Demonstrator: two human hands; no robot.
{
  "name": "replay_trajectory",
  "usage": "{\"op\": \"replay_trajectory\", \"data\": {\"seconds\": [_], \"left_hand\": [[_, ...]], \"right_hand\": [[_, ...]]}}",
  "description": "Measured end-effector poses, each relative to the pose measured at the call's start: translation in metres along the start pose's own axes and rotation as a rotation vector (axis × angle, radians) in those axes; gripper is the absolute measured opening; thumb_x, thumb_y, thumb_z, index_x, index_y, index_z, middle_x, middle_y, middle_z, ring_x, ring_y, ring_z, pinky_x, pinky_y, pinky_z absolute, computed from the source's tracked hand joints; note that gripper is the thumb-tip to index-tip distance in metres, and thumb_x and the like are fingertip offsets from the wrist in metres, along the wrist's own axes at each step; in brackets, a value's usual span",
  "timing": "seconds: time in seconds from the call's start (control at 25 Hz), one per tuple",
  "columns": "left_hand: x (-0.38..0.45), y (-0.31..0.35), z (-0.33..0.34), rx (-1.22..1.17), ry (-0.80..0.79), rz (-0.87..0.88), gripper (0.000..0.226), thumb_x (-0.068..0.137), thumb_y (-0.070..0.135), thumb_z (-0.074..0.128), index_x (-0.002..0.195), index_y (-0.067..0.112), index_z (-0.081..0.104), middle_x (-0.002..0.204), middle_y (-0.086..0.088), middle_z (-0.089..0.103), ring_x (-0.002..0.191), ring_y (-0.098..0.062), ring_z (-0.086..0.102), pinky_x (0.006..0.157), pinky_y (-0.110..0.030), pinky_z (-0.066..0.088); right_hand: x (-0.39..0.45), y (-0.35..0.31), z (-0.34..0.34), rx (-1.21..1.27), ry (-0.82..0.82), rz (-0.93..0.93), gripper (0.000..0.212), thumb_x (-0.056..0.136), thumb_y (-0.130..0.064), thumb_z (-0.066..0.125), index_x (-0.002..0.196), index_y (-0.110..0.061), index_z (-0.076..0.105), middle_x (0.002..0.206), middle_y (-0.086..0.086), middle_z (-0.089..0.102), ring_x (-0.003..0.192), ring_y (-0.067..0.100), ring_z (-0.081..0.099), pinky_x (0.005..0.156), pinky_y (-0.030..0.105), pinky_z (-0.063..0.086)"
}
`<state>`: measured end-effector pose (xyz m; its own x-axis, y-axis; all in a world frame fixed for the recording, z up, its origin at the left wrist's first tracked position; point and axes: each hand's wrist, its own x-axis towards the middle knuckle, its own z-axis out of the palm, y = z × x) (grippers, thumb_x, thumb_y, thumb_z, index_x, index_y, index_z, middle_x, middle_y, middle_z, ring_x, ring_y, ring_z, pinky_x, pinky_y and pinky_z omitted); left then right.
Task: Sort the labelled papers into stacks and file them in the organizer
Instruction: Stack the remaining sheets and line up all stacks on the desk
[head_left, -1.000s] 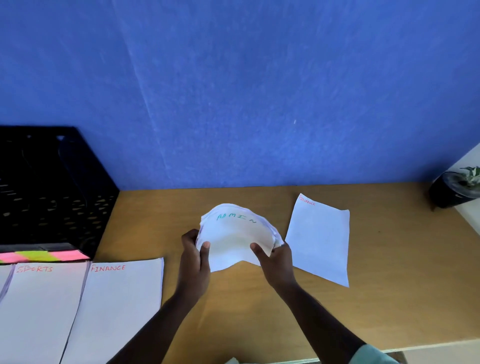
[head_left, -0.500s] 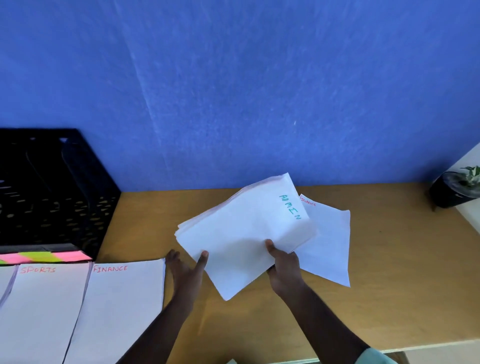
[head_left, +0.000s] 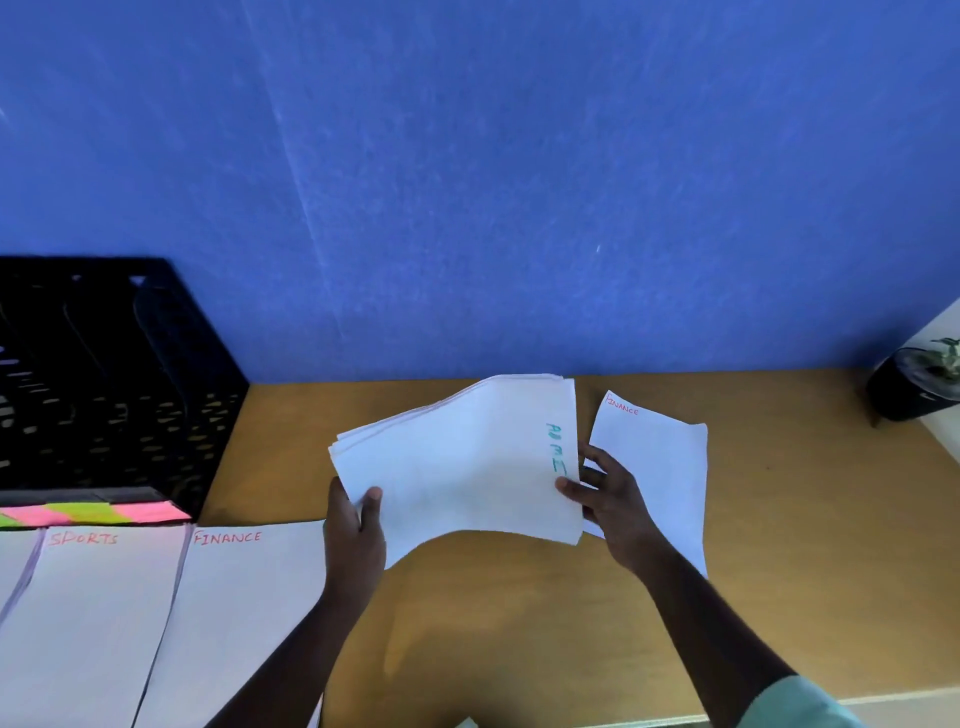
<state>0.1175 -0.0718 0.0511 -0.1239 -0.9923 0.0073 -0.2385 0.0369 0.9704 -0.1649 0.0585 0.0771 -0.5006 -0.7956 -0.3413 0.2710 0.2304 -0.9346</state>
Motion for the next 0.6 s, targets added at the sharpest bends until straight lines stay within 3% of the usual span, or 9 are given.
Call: {"op": "replay_trajectory", "data": {"seconds": [0.04, 0.12, 0.24, 0.32, 0.44, 0.52, 0.6], "left_hand": [[-0.002, 0.005, 0.003, -0.004, 0.005, 0.029, 0.016, 0.100, 0.019, 0.051, 0.114, 0.026, 0.047, 0.106, 0.016, 0.062, 0.097, 0.004, 0.060, 0.084, -0.036, 0.052], [-0.007, 0.012, 0.011, 0.005, 0.007, 0.084, 0.009, 0.100, 0.028, 0.050, 0.104, 0.028, 0.042, 0.096, 0.008, 0.060, 0.086, -0.004, 0.060, 0.076, -0.039, 0.051], [-0.010, 0.011, 0.015, 0.027, 0.053, 0.161, 0.021, 0.096, 0.048, 0.045, 0.106, 0.032, 0.036, 0.093, -0.013, 0.058, 0.085, -0.025, 0.060, 0.072, -0.042, 0.050], [-0.011, 0.010, 0.016, 0.018, 0.059, 0.195, 0.022, 0.095, 0.047, 0.045, 0.110, 0.034, 0.035, 0.106, -0.009, 0.059, 0.099, -0.027, 0.062, 0.080, -0.040, 0.051], [-0.014, 0.003, 0.016, 0.040, 0.030, 0.224, 0.019, 0.097, 0.039, 0.046, 0.110, 0.034, 0.035, 0.112, -0.006, 0.059, 0.104, -0.026, 0.060, 0.086, -0.041, 0.050], [-0.015, -0.003, 0.016, 0.069, 0.012, 0.184, 0.017, 0.099, 0.028, 0.048, 0.108, 0.035, 0.036, 0.109, -0.006, 0.059, 0.102, -0.026, 0.059, 0.086, -0.041, 0.049], [-0.013, -0.007, 0.018, 0.112, 0.024, 0.148, 0.020, 0.100, 0.020, 0.047, 0.106, 0.037, 0.037, 0.102, -0.008, 0.060, 0.094, -0.029, 0.060, 0.078, -0.038, 0.048]], "right_hand": [[0.001, -0.002, 0.005, -0.097, -0.015, -0.034, 0.039, 0.084, -0.002, 0.081, 0.117, -0.019, 0.069, 0.109, 0.008, 0.078, 0.104, 0.034, 0.073, 0.089, 0.050, 0.061], [-0.001, 0.002, 0.017, -0.245, 0.078, -0.140, 0.028, 0.081, -0.008, 0.084, 0.105, -0.019, 0.073, 0.098, 0.004, 0.079, 0.096, 0.029, 0.075, 0.086, 0.050, 0.061], [-0.013, 0.015, 0.035, -0.299, 0.220, -0.333, 0.020, 0.085, -0.001, 0.078, 0.093, -0.019, 0.073, 0.088, -0.007, 0.076, 0.084, 0.012, 0.070, 0.078, 0.027, 0.056], [-0.022, 0.022, 0.043, -0.293, 0.220, -0.380, 0.024, 0.086, 0.003, 0.076, 0.098, -0.017, 0.071, 0.093, -0.014, 0.074, 0.087, 0.004, 0.069, 0.077, 0.017, 0.052], [-0.027, 0.044, 0.041, -0.365, 0.215, -0.324, 0.037, 0.085, -0.005, 0.079, 0.113, -0.026, 0.070, 0.105, -0.020, 0.074, 0.101, 0.005, 0.068, 0.085, 0.024, 0.056], [-0.026, 0.053, 0.036, -0.414, 0.255, -0.290, 0.033, 0.087, -0.005, 0.075, 0.109, -0.030, 0.072, 0.101, -0.020, 0.075, 0.098, 0.006, 0.070, 0.087, 0.035, 0.059], [-0.023, 0.052, 0.036, -0.403, 0.309, -0.268, 0.030, 0.090, -0.004, 0.070, 0.099, -0.033, 0.074, 0.094, -0.020, 0.076, 0.092, 0.006, 0.071, 0.084, 0.038, 0.059]]}}
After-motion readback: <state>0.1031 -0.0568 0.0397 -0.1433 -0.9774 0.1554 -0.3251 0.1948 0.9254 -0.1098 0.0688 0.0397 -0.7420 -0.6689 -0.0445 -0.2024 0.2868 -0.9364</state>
